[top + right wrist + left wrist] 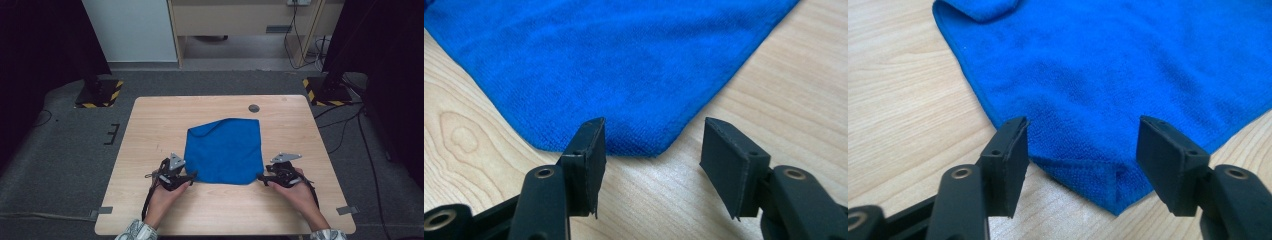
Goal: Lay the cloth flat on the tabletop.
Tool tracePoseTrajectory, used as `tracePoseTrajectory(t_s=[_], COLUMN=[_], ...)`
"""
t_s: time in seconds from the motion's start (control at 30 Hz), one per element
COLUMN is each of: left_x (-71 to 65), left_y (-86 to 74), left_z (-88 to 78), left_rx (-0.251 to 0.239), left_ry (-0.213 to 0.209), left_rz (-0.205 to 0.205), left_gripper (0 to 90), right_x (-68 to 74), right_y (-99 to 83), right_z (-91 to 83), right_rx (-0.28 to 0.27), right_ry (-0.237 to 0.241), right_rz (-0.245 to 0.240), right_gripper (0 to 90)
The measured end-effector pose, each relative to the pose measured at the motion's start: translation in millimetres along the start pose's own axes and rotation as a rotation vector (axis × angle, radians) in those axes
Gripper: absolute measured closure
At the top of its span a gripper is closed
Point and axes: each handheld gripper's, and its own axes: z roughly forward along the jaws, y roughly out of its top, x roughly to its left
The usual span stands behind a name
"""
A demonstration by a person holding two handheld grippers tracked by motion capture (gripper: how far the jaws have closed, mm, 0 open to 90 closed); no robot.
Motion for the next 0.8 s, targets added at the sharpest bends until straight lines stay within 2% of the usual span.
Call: tracePoseTrajectory(t_s=[0.07, 0.27, 0.43, 0.57, 0.6, 0.7, 0.8], left_x=[0.0, 0.8, 2.1, 4.0, 4.9, 7.4, 9.7], left_y=[-0.5, -0.8, -1.1, -0.9, -0.7, -0.1, -0.2], left_z=[1.1, 0.8, 1.1, -0.3, -1.7, -3.6, -5.4], left_rx=[0.008, 0.011, 0.018, 0.011, 0.005, -0.005, -0.008], left_ry=[-0.007, -0.004, 0.001, 0.004, 0.008, 0.016, 0.021], left_rz=[0.002, 0.000, 0.000, -0.010, -0.014, -0.019, -0.023], left_gripper=[37.0, 38.2, 39.2, 39.9, 40.2, 41.2, 41.5], right_x=[0.3, 5.6, 11.3, 13.9, 14.9, 16.9, 18.2], right_y=[0.1, 5.1, 11.3, 14.6, 15.8, 18.2, 18.9], right_z=[2.6, 4.5, 4.3, 12.2, 12.3, 6.4, -0.4], right_rx=[0.012, -0.007, -0.049, -0.034, -0.033, -0.057, -0.081], right_ry=[0.007, 0.042, 0.108, 0.091, 0.091, 0.094, 0.113], right_rz=[0.000, 0.000, 0.003, -0.021, -0.010, -0.017, -0.018], right_gripper=[42.8, 47.2, 49.2, 55.2, 57.2, 66.4, 70.0])
